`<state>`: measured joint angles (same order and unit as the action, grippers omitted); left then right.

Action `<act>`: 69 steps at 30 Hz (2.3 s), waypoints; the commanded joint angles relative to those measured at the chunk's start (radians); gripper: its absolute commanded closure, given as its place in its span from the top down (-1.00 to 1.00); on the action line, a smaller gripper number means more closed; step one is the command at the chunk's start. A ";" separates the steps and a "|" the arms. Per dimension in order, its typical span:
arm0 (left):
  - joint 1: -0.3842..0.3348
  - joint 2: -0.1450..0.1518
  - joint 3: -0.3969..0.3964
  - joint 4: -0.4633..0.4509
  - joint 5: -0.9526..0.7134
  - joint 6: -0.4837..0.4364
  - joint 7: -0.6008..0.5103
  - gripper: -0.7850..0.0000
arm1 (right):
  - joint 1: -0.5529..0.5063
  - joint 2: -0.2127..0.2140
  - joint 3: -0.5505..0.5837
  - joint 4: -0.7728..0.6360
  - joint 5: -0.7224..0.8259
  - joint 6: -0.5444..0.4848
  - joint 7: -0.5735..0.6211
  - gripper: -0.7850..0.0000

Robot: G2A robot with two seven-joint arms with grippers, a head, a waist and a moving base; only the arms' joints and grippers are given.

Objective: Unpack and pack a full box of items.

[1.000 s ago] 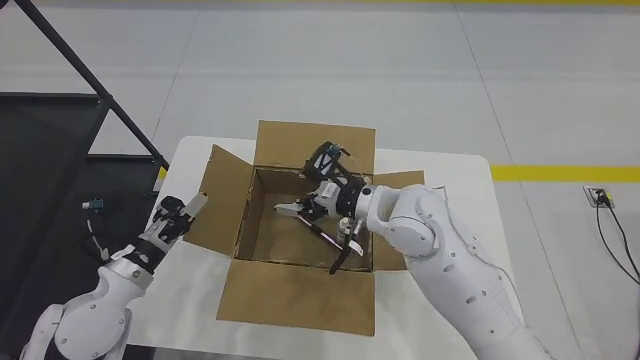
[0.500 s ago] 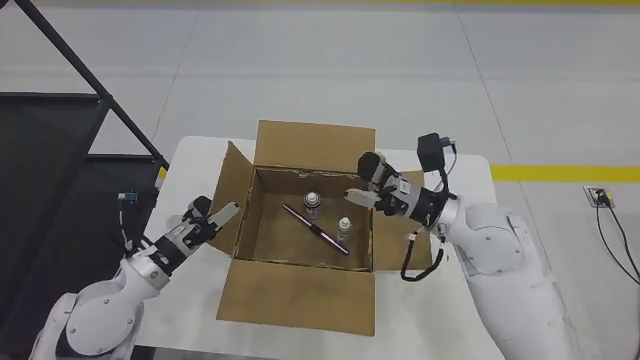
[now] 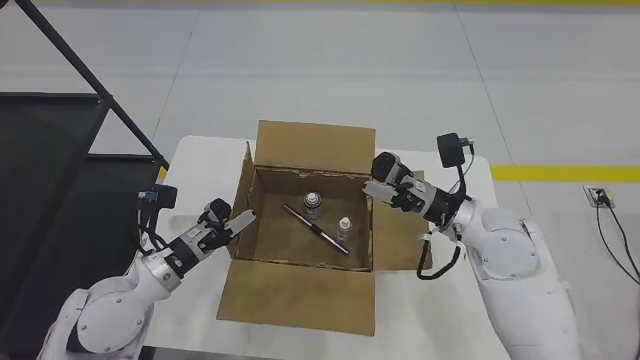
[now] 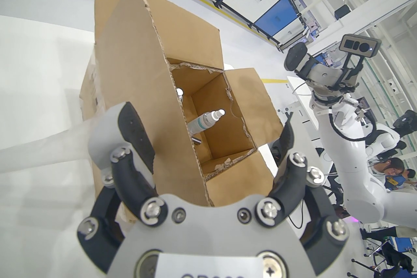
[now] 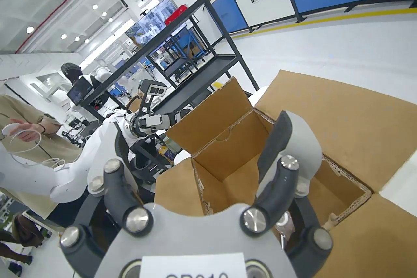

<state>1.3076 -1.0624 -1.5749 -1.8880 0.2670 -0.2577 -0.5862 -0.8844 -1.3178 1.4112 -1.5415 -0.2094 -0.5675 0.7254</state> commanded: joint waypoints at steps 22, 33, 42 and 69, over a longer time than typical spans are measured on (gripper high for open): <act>-0.132 -0.004 0.165 0.092 0.068 -0.029 -0.085 1.00 | 0.019 0.106 0.261 0.189 0.236 0.605 0.509 1.00; -0.166 -0.006 0.205 0.132 0.067 -0.024 -0.097 1.00 | 0.093 0.114 0.182 0.303 0.344 0.532 0.589 1.00; -0.175 -0.006 0.221 0.147 0.060 -0.021 -0.095 1.00 | 0.132 0.103 0.081 0.309 0.511 0.445 0.622 1.00; -0.176 -0.015 0.249 0.204 0.015 0.067 -0.021 1.00 | 0.326 0.004 -0.340 0.568 0.515 0.162 0.419 1.00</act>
<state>1.1298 -1.0769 -1.3258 -1.6832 0.2826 -0.1963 -0.6118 -0.5641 -1.3123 1.0782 -0.9803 0.3210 -0.4032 1.1503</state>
